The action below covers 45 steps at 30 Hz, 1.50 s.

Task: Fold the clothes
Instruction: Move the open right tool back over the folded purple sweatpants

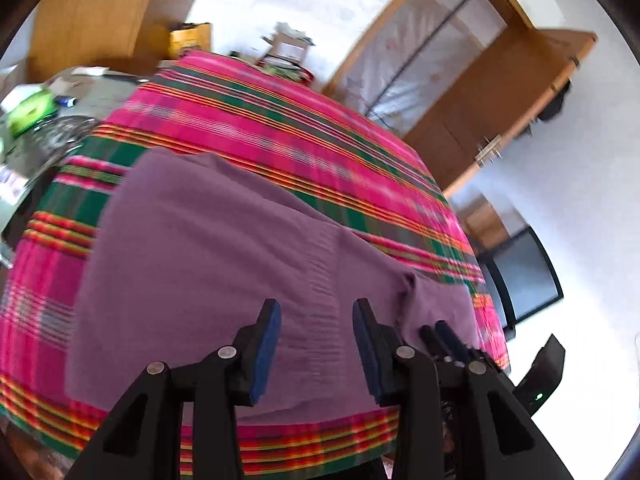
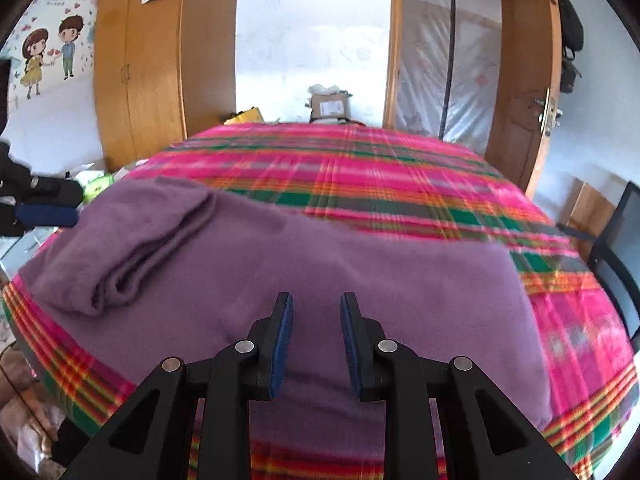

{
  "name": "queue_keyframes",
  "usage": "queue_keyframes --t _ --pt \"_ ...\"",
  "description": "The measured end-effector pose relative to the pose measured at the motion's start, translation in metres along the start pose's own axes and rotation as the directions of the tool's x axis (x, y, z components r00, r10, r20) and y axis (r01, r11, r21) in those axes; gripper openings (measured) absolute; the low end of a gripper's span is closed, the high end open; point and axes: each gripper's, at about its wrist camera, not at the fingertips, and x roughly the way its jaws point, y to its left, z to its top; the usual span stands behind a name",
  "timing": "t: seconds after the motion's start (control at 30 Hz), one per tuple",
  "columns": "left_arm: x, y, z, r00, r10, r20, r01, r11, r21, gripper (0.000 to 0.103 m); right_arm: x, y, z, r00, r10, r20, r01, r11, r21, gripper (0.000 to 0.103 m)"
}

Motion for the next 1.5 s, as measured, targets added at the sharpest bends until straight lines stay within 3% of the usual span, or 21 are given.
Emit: queue_keyframes --t 0.27,0.5,0.63,0.73,0.9,0.97,1.03,1.13,1.37,1.5 --pt "-0.006 0.036 0.009 0.999 0.052 0.016 -0.051 0.997 -0.06 0.038 0.024 0.009 0.006 0.999 0.026 -0.041 -0.026 1.0 0.006 0.026" --pt "-0.016 0.069 0.022 0.995 0.1 0.01 -0.099 0.991 -0.095 0.038 0.02 0.012 0.012 0.998 0.024 -0.055 -0.023 1.0 0.015 0.026" --pt "-0.02 0.095 0.03 0.987 0.161 0.006 -0.159 0.98 -0.122 0.038 0.002 0.031 0.02 0.994 0.112 0.002 -0.112 0.994 0.007 0.026" --pt "-0.023 0.112 0.033 0.985 0.172 -0.008 -0.172 0.974 -0.145 0.038 -0.008 0.059 0.023 0.977 0.214 0.022 -0.213 0.976 -0.04 0.026" --pt "-0.029 0.13 0.033 0.98 0.197 -0.017 -0.197 0.967 -0.161 0.038 -0.02 0.114 0.025 0.929 0.369 0.037 -0.358 0.918 -0.171 0.026" --pt "-0.031 0.136 0.033 0.981 0.191 -0.026 -0.193 0.966 -0.17 0.038 -0.018 0.139 0.024 0.909 0.417 0.011 -0.406 0.89 -0.21 0.03" --pt "-0.034 0.14 0.031 0.978 0.208 -0.022 -0.209 0.963 -0.173 0.038 -0.013 0.161 0.023 0.887 0.461 -0.029 -0.455 0.859 -0.234 0.044" --pt "-0.036 0.143 0.028 0.978 0.208 -0.021 -0.209 0.964 -0.168 0.038 -0.008 0.192 0.017 0.861 0.504 -0.075 -0.503 0.818 -0.28 0.044" --pt "-0.032 0.146 0.023 0.98 0.187 -0.061 -0.194 0.97 -0.146 0.038 0.0 0.241 0.005 0.828 0.548 -0.12 -0.547 0.743 -0.385 0.044" --pt "-0.027 0.151 0.022 0.977 0.197 -0.077 -0.206 0.967 -0.149 0.038 0.006 0.254 0.003 0.845 0.52 -0.125 -0.522 0.75 -0.406 0.044"
